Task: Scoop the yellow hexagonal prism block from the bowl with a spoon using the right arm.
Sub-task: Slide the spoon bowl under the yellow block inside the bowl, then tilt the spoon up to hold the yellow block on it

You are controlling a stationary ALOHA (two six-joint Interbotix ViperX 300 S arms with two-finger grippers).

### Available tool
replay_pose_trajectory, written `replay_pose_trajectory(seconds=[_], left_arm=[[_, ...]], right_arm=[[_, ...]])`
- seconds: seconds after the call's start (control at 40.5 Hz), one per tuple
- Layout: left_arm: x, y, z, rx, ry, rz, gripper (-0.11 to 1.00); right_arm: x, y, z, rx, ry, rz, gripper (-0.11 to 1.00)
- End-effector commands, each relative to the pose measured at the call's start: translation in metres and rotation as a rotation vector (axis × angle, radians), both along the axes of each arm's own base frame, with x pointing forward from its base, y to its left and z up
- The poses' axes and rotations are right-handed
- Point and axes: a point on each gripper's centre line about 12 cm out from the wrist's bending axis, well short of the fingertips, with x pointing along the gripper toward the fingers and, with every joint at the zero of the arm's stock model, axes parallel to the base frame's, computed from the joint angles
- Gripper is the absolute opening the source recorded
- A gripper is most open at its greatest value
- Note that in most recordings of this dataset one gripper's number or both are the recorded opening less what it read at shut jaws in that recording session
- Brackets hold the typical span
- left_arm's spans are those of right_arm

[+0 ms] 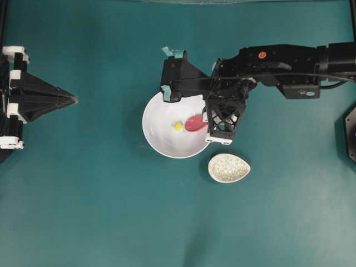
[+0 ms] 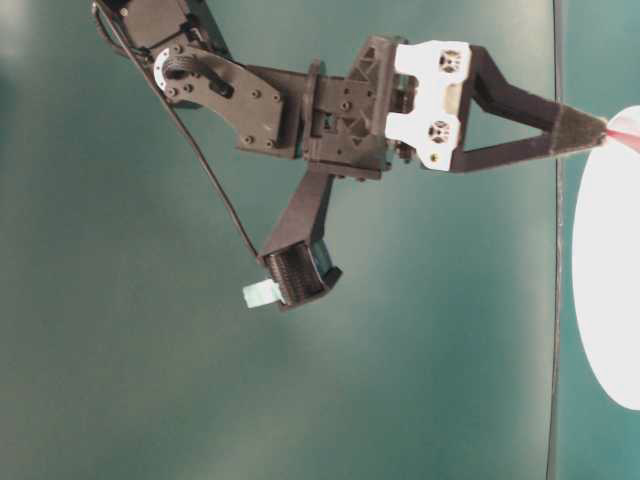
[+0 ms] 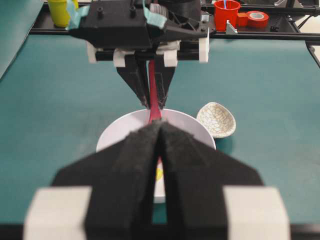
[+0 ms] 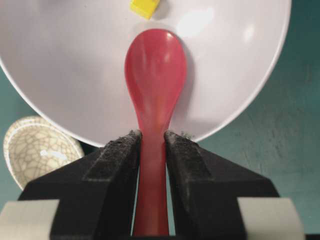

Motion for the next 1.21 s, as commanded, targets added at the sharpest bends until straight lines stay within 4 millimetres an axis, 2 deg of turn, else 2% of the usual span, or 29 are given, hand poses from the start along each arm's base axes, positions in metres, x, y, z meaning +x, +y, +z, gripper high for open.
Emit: replay_pose_trajectory(seconds=[0.0,0.321,1.186], left_arm=[[0.002,0.001,0.003,0.005,-0.007,0.002,0.0],[0.002,0.001,0.004,0.003,-0.009,0.003,0.0],[0.002,0.001,0.003,0.005,-0.007,0.002,0.0]], right_arm=[[0.005,0.001,0.007,-0.004,-0.033,0.003,0.23],[0.011,0.0,0.001,-0.009,-0.048,0.002,0.23],[0.032,0.002,0.002,-0.035,-0.204,-0.013,0.23]])
